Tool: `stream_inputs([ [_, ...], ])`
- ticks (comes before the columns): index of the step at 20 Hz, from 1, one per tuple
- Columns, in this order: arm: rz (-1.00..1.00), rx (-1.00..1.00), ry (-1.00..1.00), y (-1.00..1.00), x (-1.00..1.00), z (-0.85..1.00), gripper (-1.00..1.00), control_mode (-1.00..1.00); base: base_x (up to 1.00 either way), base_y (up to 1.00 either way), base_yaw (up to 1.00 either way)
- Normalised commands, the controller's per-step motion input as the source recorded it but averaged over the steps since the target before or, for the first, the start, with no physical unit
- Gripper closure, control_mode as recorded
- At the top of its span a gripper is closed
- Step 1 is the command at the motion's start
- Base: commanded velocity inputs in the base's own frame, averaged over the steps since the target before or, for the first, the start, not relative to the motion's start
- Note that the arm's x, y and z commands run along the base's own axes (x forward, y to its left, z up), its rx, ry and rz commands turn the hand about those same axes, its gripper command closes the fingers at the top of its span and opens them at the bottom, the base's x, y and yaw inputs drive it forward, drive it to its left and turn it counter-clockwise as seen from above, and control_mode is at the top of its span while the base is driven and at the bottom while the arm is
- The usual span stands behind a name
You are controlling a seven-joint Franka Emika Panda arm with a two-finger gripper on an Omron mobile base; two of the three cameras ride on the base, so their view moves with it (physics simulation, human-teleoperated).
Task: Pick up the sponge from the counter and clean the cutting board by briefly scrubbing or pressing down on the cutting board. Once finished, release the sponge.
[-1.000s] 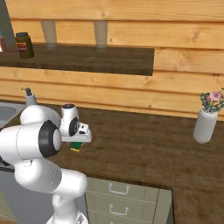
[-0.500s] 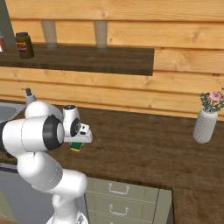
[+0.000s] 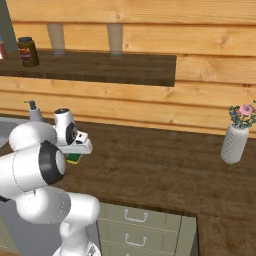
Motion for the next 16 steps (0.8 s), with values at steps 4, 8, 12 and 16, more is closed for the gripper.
stream_inputs([
  [4, -0.34, 0.00, 0.03, 1.00, -0.20, 0.34, 1.00, -1.00, 0.00, 0.00, 0.00],
  [8, -0.41, 0.02, 0.01, 1.00, -0.34, 0.04, 1.00, -1.00, 0.00, 0.00, 0.00],
  [12, -0.42, 0.00, 0.02, 1.00, -0.20, 0.00, 1.00, -1.00, 0.00, 0.00, 0.00],
  [16, -0.37, 0.00, 0.06, 1.00, -0.21, 0.00, 1.00, -1.00, 0.00, 0.00, 0.00],
])
